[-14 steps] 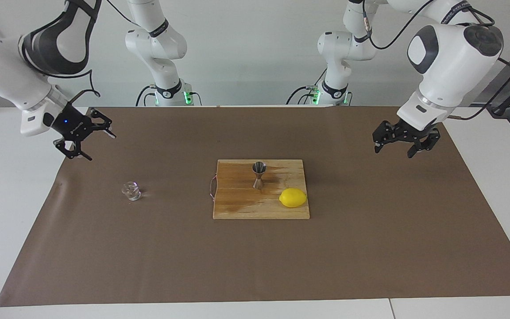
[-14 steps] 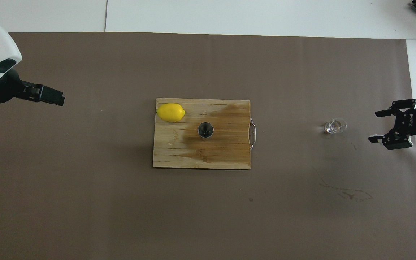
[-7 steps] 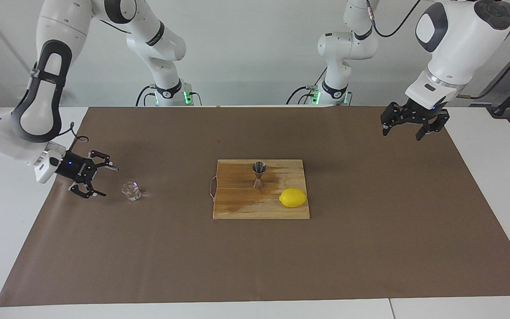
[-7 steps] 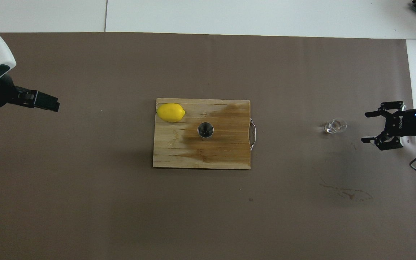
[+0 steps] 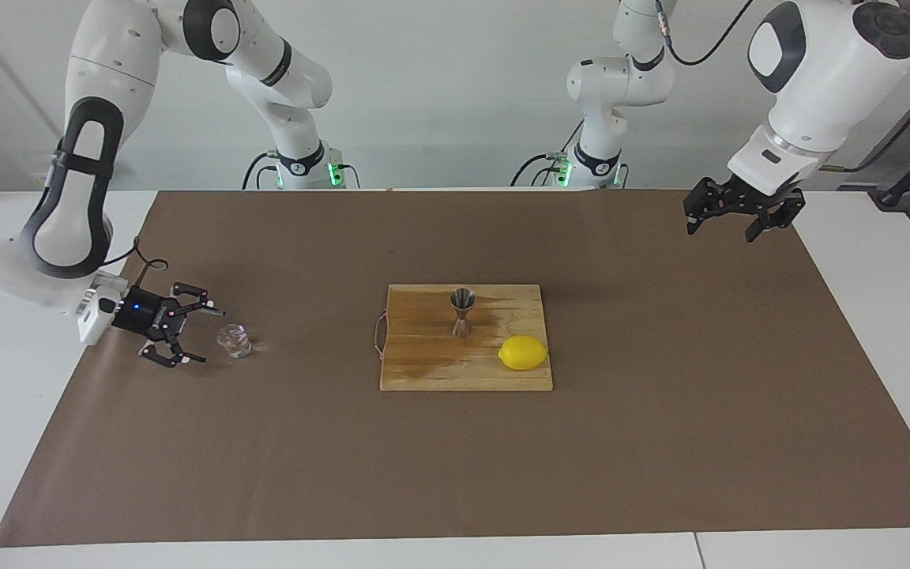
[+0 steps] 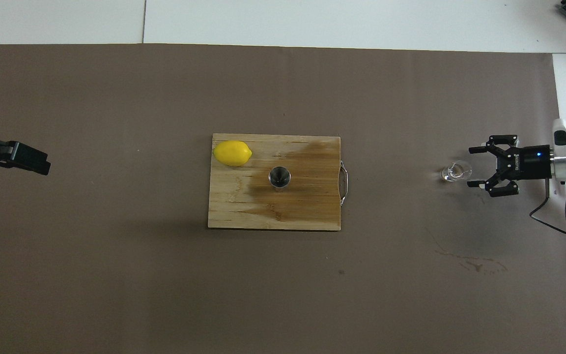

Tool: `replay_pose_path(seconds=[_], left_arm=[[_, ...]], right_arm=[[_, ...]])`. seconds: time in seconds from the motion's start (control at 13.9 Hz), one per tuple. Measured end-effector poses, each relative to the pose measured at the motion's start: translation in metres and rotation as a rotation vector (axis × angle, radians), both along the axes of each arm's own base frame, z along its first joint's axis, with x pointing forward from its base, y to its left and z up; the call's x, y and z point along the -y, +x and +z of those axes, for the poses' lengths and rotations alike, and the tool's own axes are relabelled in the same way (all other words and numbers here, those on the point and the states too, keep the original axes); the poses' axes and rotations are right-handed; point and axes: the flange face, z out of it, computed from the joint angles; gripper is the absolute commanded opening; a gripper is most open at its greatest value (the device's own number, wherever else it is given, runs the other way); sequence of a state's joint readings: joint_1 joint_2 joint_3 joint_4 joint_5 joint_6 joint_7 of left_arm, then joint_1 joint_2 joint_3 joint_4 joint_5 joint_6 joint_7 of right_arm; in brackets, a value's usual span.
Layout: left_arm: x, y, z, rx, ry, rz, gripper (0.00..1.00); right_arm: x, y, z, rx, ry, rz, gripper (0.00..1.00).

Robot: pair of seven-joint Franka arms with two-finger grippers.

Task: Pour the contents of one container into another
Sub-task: 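Open the right gripper and position it around the clear glass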

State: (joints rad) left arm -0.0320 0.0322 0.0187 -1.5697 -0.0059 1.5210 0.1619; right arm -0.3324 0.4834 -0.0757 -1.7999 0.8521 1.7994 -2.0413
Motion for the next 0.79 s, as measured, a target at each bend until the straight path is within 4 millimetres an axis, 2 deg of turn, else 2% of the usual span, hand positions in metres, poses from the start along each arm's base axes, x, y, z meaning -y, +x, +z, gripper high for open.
replay_pose_path(seconds=[0.22,0.79], left_arm=[[-0.013,-0.003,0.009,0.023,0.001,0.023,1.00],[-0.008,-0.002,0.018,0.067,0.001,0.015,1.00]], right_arm=[[-0.003,-0.002,-0.007,0.017,0.005,0.030,1.00],[-0.007,-0.006,-0.017,0.010,0.030,0.018,1.00]])
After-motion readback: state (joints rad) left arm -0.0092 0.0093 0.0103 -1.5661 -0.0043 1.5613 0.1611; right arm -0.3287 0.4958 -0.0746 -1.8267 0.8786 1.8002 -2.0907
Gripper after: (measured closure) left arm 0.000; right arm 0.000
